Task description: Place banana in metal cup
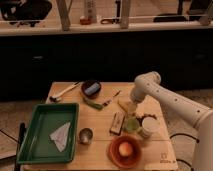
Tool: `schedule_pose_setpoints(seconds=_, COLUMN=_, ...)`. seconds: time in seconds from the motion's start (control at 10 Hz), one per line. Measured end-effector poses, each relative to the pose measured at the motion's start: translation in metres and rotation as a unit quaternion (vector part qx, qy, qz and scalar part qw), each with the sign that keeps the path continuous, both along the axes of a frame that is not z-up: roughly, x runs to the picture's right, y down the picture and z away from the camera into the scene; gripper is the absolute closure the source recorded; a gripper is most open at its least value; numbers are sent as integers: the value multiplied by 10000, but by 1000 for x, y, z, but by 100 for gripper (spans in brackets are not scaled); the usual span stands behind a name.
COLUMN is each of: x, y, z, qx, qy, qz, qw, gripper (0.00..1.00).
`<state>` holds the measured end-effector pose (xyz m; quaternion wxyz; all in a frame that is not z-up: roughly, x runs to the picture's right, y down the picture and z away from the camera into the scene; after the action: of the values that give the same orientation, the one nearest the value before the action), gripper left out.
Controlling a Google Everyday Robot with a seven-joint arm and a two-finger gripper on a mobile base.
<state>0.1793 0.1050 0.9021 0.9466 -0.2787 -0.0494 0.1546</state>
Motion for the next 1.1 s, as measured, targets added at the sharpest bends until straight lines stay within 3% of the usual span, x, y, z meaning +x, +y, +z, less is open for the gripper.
schedule_pose_setpoints(seconds=0.6, x=-11, y=9, z=13, qx=-132, qy=-122, qz=-279, qw=9994, gripper=20)
schedule_pose_setpoints(seconds=1.1, x=-11, y=19, z=17, qx=-195, qy=-148, qz=-349, qw=9991, gripper=20)
